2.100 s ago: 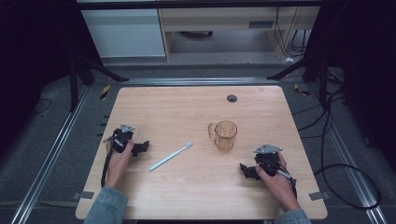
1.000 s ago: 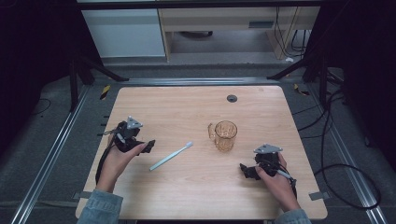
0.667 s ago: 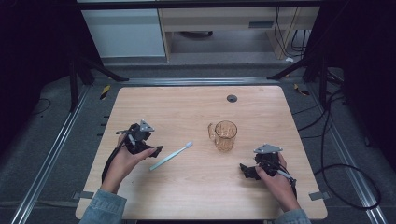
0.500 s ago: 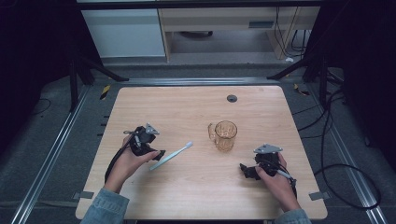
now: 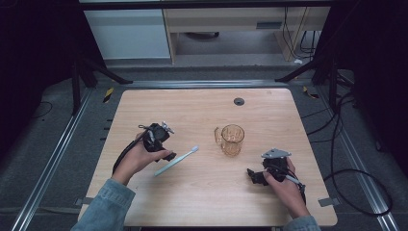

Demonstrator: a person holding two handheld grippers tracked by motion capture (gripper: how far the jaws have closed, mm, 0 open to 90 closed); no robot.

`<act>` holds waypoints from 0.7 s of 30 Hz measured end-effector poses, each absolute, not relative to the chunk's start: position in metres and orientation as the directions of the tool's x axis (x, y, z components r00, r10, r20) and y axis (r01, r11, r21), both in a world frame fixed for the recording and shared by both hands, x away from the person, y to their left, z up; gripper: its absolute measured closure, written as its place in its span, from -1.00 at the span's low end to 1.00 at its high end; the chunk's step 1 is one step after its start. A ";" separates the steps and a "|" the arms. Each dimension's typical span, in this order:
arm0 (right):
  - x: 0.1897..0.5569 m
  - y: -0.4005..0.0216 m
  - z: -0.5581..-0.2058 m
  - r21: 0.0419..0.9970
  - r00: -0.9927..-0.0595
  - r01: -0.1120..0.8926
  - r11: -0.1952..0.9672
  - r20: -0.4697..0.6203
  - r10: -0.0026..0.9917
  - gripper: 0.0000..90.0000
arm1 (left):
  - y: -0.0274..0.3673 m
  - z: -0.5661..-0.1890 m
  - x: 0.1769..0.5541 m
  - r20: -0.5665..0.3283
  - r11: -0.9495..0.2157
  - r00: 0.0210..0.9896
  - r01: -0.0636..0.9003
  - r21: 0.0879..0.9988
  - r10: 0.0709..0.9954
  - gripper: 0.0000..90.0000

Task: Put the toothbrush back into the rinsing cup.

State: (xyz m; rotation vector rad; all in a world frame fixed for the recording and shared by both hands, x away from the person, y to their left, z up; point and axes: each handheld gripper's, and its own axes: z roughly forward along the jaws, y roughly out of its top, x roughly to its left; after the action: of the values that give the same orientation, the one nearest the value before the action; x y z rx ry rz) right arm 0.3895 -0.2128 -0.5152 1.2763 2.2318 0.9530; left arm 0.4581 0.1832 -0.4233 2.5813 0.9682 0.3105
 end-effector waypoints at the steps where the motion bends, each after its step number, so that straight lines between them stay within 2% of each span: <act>1: 0.389 -0.213 -0.515 0.724 -0.505 0.593 0.352 -0.005 0.863 -0.99 | 0.176 -0.422 0.461 0.089 -0.719 0.752 0.579 0.384 0.653 -0.47; 7: 0.389 -0.213 -0.515 0.724 -0.505 0.593 0.352 -0.005 0.863 -0.99 | 0.161 -0.422 0.470 0.083 -0.767 0.787 0.563 0.309 0.611 -0.36; 21: 0.389 -0.213 -0.515 0.724 -0.502 0.596 0.347 -0.001 0.865 -0.99 | 0.144 -0.427 0.476 0.072 -0.791 0.803 0.562 0.241 0.592 -0.08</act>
State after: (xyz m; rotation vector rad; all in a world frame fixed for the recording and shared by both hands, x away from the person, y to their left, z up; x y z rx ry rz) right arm 0.3895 -0.2127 -0.5151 1.2835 2.2300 0.9551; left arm 0.4764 0.1436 -0.4273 2.7824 0.9017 0.2118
